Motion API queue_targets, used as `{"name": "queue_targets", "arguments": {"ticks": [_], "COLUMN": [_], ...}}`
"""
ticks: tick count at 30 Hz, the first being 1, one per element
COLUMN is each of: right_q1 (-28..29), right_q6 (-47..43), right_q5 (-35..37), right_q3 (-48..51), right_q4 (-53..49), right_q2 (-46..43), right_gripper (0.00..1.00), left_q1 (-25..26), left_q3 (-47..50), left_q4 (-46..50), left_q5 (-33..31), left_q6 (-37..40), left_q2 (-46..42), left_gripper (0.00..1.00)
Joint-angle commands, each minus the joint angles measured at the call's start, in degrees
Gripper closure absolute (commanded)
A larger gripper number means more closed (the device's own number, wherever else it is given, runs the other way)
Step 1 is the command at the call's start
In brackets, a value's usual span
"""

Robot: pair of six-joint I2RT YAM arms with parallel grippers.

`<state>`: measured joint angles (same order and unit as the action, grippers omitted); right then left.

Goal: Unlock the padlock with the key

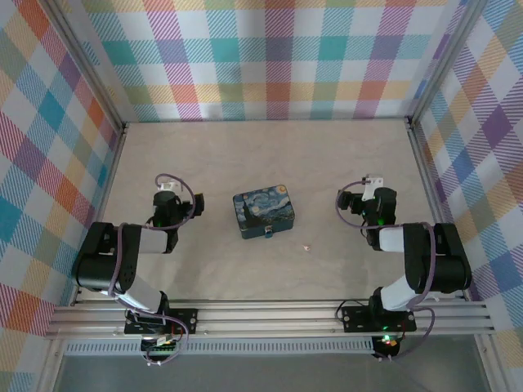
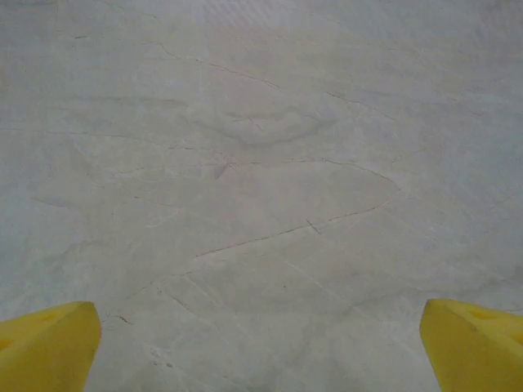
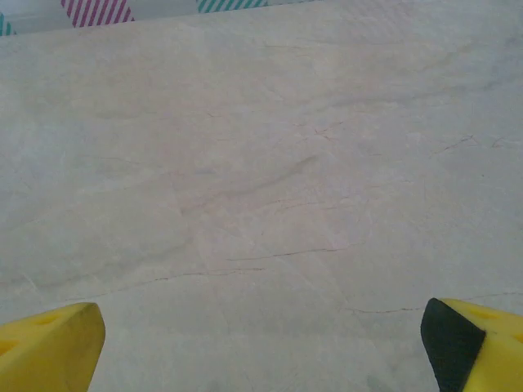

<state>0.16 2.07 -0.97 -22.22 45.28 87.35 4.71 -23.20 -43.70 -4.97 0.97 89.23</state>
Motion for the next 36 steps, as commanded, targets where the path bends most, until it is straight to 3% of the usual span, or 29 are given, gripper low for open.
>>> {"name": "queue_targets", "arguments": {"ticks": [1, 27, 32, 36], "right_q1": [-0.5, -0.7, -0.6, -0.5], "right_q6": [-1.1, -0.8, -0.7, 1.7], "right_q5": [-1.2, -1.0, -0.4, -1.9], "right_q3": [-1.2, -1.3, -5.1, -11.3], "right_q4": [2.6, 2.4, -10.6, -28.0], "right_q2": [0.7, 0.3, -7.3, -14.8], "right_gripper": [0.0, 0.0, 0.0, 0.0], "left_q1": [-1.0, -1.3, -1.3, -1.3], "left_q3": [-1.1, 0.7, 1.8, 0.5], "left_q4": [-2.1, -4.8, 1.4, 8.4], "left_q5": [0.7, 0.3, -1.1, -3.1], "left_q6": [0.9, 0.0, -0.2, -3.9], "left_q2": [0.5, -1.0, -11.0, -19.5], "left_gripper": [0.0, 0.0, 0.0, 0.0]}}
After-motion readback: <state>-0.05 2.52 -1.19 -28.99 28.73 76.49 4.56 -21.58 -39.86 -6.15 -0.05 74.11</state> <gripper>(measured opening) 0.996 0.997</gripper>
